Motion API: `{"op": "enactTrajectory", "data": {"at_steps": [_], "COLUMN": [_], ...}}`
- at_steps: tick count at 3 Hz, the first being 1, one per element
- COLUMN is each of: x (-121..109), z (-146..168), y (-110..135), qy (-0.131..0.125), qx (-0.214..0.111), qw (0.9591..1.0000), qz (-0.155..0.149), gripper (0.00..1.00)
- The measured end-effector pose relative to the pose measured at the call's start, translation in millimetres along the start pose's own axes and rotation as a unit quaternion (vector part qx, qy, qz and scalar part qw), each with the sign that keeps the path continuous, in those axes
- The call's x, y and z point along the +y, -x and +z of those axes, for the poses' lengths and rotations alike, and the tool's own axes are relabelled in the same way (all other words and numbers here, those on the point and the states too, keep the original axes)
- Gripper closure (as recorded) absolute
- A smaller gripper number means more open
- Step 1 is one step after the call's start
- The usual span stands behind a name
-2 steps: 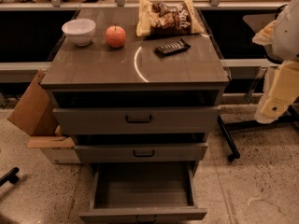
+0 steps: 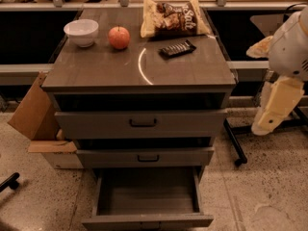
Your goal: Close bottom drawer
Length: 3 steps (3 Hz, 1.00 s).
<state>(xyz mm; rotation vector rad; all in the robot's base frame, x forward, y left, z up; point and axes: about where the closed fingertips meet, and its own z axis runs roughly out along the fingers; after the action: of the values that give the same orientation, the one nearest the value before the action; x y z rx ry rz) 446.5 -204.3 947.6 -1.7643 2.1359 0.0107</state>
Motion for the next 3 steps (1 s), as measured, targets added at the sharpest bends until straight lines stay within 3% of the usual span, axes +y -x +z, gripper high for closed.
{"op": "enactTrajectory", "data": {"at_steps": [1,2,3], "x": [7.1,7.2,21.0], "z": [32.7,32.8,55.8], "y": [6.3,6.3,-0.2], "qy": [0.021,0.021,0.032], "qx": [-0.031,-0.031,-0.027], "qw": [0.9991,0.9991,0.9987], "qz": [-0.02,-0.02,-0.029], "gripper": [0.0,0.0,0.0]}}
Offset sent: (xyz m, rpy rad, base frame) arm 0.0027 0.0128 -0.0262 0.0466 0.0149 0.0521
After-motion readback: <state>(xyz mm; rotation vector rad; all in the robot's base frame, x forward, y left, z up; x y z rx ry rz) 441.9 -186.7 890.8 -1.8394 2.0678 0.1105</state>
